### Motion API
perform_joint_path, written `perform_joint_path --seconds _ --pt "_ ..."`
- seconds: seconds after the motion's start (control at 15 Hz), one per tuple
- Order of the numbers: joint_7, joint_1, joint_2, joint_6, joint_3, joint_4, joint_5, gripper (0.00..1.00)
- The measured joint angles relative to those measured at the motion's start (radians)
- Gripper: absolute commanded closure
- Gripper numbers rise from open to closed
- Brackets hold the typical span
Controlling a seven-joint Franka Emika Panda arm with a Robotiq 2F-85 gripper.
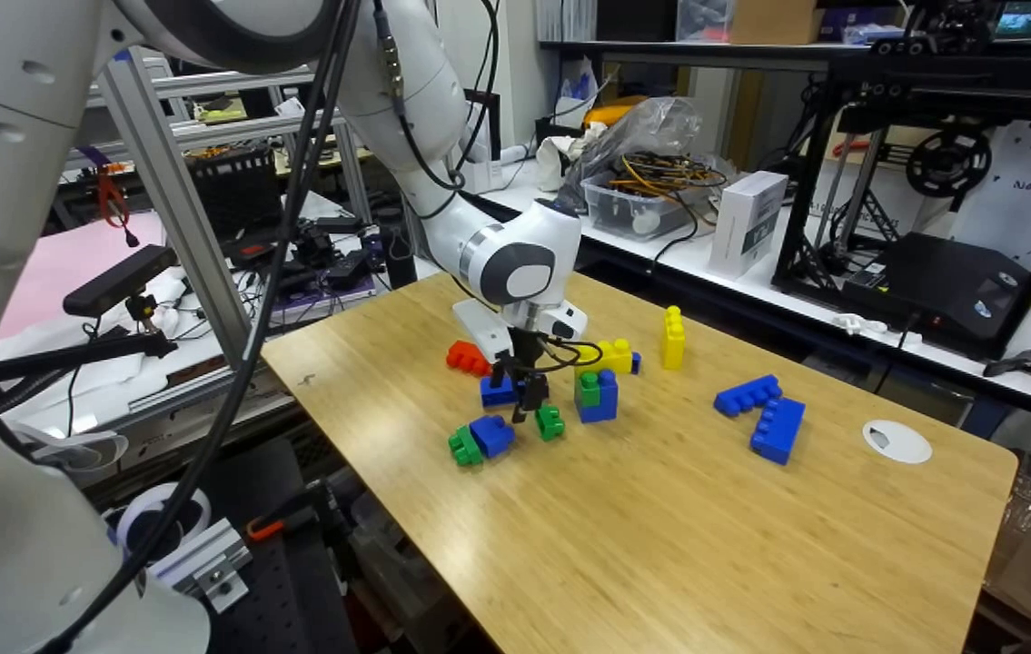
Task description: Move the block tower to the right and add one more blue block on top
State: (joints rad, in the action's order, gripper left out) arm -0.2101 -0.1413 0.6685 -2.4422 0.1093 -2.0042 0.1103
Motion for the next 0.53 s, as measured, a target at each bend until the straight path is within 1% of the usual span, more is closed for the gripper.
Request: perform_joint_path --seconds 0.27,0.53 --pt "0.092 0.008 0.0 0.077 0.006 0.015 0.0 0.0" --pt "0.132 0.014 0.001 0.136 0.005 0.027 0.0 0.0"
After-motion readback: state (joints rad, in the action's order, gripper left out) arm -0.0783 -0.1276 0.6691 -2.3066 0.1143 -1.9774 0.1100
